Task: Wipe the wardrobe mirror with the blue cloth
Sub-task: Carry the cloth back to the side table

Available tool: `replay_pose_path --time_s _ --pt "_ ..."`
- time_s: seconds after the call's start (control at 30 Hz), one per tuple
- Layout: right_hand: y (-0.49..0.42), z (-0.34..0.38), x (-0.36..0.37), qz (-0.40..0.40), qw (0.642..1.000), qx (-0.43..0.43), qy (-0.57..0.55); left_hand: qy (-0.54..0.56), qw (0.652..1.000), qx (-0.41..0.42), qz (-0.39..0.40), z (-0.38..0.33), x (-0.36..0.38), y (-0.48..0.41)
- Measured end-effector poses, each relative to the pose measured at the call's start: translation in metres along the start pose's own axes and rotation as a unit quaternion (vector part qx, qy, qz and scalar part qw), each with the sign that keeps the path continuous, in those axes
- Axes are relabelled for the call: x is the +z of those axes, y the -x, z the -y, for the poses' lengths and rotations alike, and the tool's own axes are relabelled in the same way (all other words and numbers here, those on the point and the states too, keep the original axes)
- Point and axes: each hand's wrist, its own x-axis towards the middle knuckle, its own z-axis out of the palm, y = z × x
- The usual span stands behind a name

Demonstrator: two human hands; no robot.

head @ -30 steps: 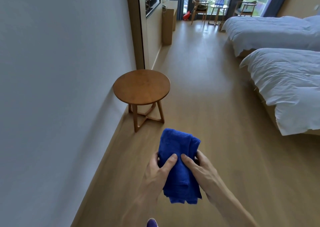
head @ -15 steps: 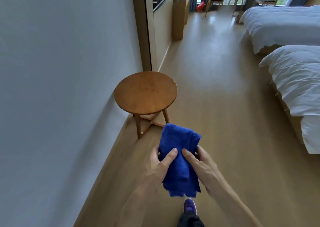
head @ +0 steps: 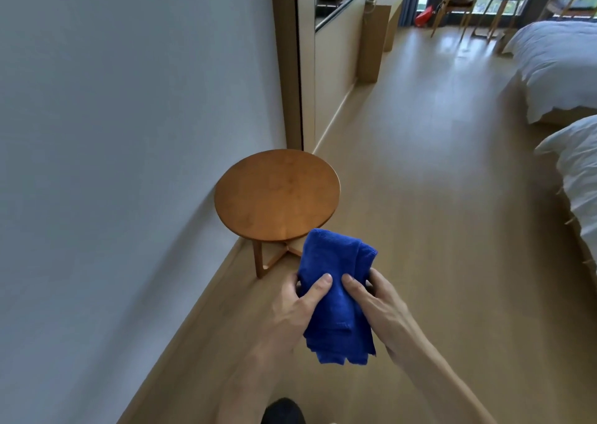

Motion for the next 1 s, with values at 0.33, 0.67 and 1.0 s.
replay_pose_path --time_s 0.33,0.67,1.0 --pt "-0.112 0.032 -0.029 -0.030 0.999 0.024 0.030 0.022 1.000 -0.011 0.011 -0.036 0.033 -0.117" --pt "-0.252 0.088 -0.035 -0.058 0.995 0.026 0.077 0.017 0.999 -0.022 0.033 -0.101 0.036 -0.259" --pt "-0.369 0.127 -0.001 0.016 0.988 0.036 0.153 0.040 0.997 -0.049 -0.049 -0.135 0.005 -0.333"
